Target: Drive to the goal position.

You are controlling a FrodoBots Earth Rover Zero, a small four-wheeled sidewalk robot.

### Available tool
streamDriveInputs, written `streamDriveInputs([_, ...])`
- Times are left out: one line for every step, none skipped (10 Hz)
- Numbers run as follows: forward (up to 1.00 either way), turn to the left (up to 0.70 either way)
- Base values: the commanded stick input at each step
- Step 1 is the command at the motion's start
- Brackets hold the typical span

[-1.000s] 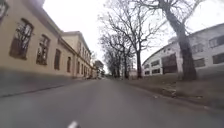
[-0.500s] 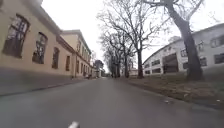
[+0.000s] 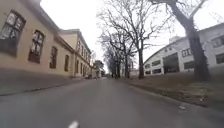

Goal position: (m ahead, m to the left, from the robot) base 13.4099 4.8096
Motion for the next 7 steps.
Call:
streamDriveInputs([1.00,0.00])
streamDriveInputs([1.00,0.00])
streamDriveInputs([1.00,0.00])
streamDriveInputs([1.00,0.00])
streamDriveInputs([1.00,0.00])
streamDriveInputs([1.00,0.00])
streamDriveInputs([1.00,0.00])
